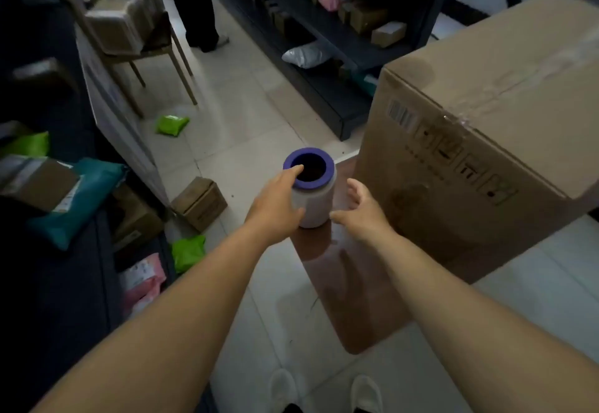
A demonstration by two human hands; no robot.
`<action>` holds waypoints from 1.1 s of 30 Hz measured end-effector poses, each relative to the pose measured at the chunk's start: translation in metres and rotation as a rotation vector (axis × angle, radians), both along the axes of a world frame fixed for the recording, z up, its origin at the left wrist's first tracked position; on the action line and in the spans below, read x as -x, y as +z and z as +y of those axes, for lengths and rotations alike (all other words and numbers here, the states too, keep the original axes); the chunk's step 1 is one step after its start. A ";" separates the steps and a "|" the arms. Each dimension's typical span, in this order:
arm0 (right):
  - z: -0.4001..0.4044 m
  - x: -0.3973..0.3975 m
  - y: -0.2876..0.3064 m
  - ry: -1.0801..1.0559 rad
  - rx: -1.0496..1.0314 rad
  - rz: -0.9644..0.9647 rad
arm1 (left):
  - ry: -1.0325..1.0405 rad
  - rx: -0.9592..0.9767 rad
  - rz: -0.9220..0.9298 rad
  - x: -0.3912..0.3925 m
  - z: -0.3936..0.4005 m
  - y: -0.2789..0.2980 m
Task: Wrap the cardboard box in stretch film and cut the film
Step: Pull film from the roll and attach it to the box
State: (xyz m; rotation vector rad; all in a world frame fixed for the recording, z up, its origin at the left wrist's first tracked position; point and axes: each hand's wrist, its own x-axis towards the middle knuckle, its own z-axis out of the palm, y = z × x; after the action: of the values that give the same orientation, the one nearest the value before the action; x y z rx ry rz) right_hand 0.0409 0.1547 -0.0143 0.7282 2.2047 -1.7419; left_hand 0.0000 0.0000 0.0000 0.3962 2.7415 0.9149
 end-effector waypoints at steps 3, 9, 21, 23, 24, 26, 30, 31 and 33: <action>-0.009 0.007 -0.014 -0.020 -0.058 -0.050 | -0.090 0.133 0.064 0.017 -0.001 -0.015; -0.026 0.014 -0.047 -0.130 -0.070 -0.037 | -0.233 0.293 0.256 0.036 -0.002 -0.033; -0.028 0.015 -0.077 -0.132 -0.365 0.092 | -0.378 0.417 0.376 0.047 0.003 -0.038; -0.029 0.011 -0.077 -0.094 -0.383 0.104 | -0.387 0.436 0.391 0.047 0.005 -0.035; -0.031 0.008 -0.076 -0.077 -0.389 0.106 | -0.385 0.444 0.396 0.047 0.006 -0.033; -0.032 -0.002 -0.075 -0.071 -0.395 0.117 | -0.395 0.454 0.400 0.047 0.010 -0.029; -0.022 -0.025 -0.070 -0.097 -0.419 0.119 | -0.446 0.437 0.430 0.033 0.021 -0.030; -0.016 -0.031 -0.069 -0.098 -0.438 0.122 | -0.477 0.448 0.466 0.027 0.026 -0.030; 0.000 -0.044 -0.066 -0.086 -0.481 0.111 | -0.557 0.489 0.519 0.016 0.037 -0.030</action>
State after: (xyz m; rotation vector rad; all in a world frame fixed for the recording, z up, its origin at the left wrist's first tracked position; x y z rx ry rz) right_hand 0.0849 0.1546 -0.0799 0.8510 2.7462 -1.3178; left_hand -0.0165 0.0365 -0.0298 1.3485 2.8763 -0.0139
